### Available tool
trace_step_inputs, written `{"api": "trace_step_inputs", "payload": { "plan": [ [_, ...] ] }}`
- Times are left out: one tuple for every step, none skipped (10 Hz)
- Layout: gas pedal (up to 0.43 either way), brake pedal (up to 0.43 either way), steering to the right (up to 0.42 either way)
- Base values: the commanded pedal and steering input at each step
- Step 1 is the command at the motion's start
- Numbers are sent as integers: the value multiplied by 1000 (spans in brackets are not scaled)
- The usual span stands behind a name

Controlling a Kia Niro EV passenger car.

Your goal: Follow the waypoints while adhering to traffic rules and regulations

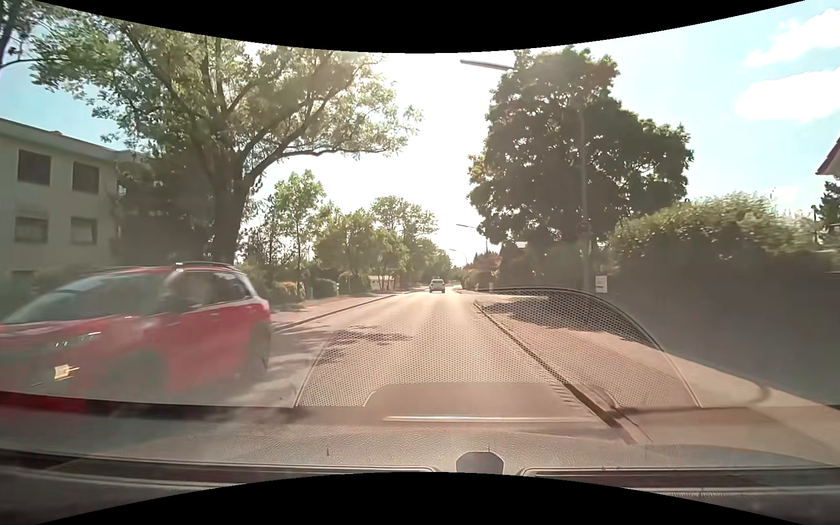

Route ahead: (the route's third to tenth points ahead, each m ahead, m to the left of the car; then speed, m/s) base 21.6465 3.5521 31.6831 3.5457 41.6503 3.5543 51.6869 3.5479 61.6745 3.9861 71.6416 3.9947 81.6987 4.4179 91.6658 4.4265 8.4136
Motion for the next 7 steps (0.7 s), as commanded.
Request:
{"api": "trace_step_inputs", "payload": {
  "plan": [
    [0, 6, -7],
    [0, 6, -7],
    [0, 6, -7],
    [0, 6, -7],
    [0, 6, -7],
    [0, 6, -7],
    [0, 6, -6]
  ]
}}
